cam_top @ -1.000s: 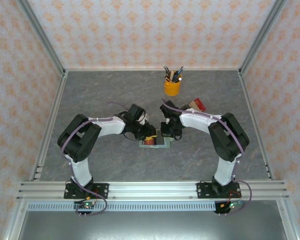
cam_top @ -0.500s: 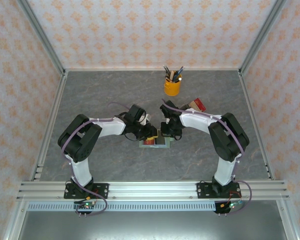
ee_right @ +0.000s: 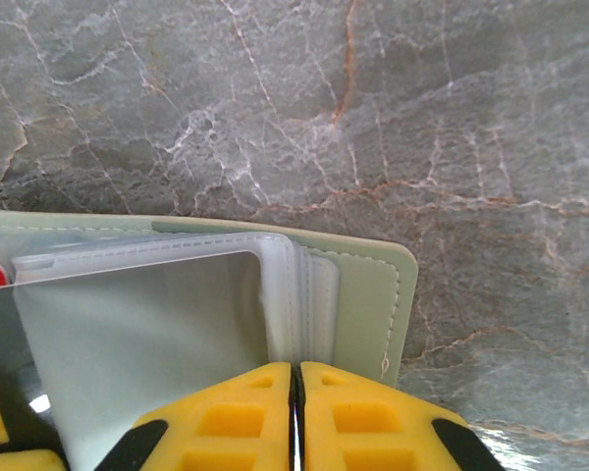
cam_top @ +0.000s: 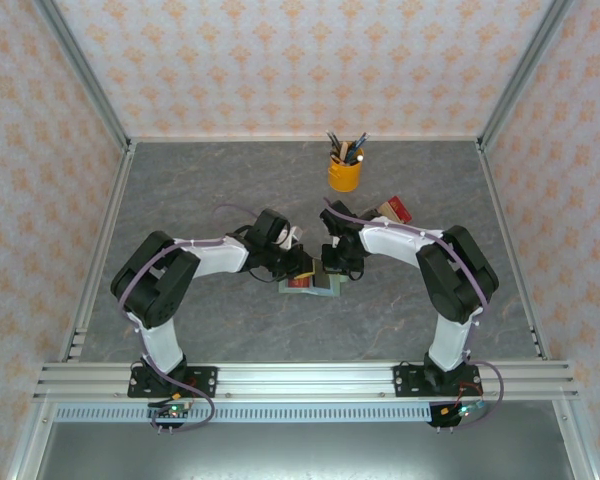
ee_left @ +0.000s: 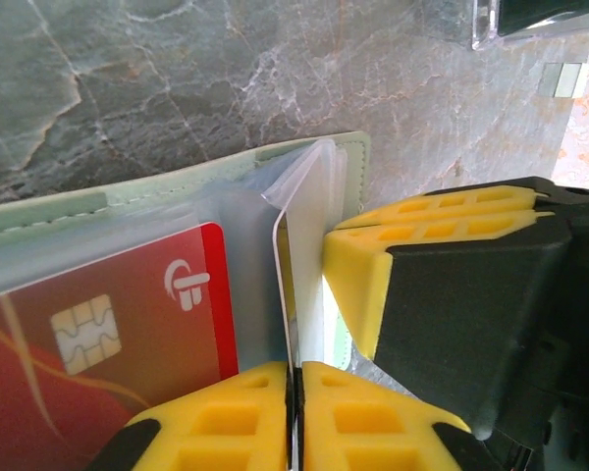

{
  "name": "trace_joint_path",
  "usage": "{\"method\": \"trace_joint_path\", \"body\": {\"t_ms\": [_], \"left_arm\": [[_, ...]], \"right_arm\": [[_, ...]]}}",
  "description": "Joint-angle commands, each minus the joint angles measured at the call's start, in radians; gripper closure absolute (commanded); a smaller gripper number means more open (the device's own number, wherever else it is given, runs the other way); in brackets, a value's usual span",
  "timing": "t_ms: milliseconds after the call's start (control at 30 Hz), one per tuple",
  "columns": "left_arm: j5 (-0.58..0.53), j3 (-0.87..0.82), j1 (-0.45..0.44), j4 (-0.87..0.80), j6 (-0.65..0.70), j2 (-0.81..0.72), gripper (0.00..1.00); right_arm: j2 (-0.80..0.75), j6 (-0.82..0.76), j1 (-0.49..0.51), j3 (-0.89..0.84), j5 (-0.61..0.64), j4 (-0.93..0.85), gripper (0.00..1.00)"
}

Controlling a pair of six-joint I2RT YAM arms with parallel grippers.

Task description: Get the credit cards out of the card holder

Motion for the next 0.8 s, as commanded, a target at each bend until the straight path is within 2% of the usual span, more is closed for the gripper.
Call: {"method": "trace_joint_path", "body": {"t_ms": [0,200,500,633,767], "left_arm": [[0.024,-0.016,0.011,0.022,0.020,-0.050,0.92],[0.007,-0.020,0.033,-0.020,0.029,-0.064,1.00],[-0.048,-0.018,0.075,-0.196,0.126,-0.145,1.00],[-0.095,-0.018,0.107,-0.304,0.189,-0.212,1.00],[-0.100,-0.024,0.140,-0.345,0.205,-0.287,1.00]], "right_arm": [[0.091,-0.005,0.000,-0.051,0.085,-0.029,0.89],[0.090,-0.005,0.000,-0.048,0.094,-0.031,0.89],[0.065,-0.004,-0.003,-0.029,0.093,-0.041,0.89],[0.001,-0.012,-0.004,0.000,0.059,-0.035,0.87],[-0.112,-0.016,-0.009,0.018,0.013,-0.003,0.81]]}}
